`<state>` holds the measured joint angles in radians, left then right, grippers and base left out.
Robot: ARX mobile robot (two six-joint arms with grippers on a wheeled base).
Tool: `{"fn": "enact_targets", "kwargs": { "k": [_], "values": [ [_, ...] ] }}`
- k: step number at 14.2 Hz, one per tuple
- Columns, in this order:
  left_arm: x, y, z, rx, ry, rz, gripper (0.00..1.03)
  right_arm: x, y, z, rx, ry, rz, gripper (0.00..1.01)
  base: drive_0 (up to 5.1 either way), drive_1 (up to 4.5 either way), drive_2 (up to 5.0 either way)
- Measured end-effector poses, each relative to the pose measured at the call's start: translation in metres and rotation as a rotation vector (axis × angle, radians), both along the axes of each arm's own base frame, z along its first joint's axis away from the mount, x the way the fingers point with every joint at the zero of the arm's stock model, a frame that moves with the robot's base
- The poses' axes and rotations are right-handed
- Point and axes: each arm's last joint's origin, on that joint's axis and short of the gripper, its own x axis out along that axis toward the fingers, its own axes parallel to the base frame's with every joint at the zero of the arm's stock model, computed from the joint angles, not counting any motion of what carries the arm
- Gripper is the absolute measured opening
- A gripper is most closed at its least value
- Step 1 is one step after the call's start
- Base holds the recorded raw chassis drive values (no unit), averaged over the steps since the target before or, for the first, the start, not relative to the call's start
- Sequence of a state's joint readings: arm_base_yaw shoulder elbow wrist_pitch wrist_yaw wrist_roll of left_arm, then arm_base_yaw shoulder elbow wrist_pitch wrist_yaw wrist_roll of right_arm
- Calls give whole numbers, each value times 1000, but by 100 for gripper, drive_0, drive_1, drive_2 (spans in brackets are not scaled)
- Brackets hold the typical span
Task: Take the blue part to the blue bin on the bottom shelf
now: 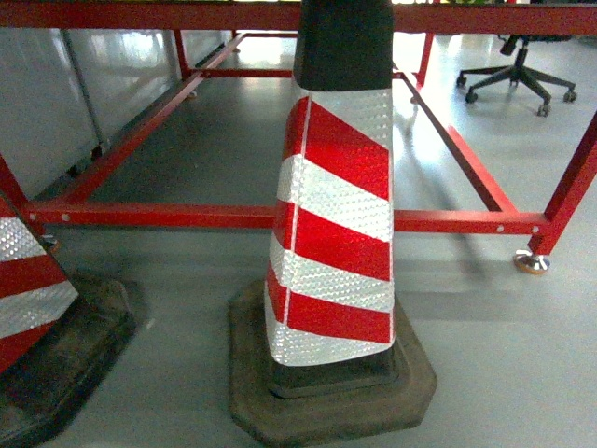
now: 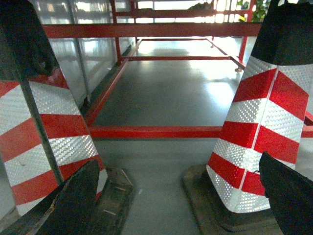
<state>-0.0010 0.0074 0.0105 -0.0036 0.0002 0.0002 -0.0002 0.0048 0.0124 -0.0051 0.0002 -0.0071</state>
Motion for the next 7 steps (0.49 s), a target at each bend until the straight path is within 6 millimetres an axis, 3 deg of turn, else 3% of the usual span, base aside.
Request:
{"fn": "enact_targets", "kwargs": {
  "k": [7],
  "values": [
    [0,0,0,0,0,0,98,0,0,0,0,0,0,98,0,0,0]
  ]
}}
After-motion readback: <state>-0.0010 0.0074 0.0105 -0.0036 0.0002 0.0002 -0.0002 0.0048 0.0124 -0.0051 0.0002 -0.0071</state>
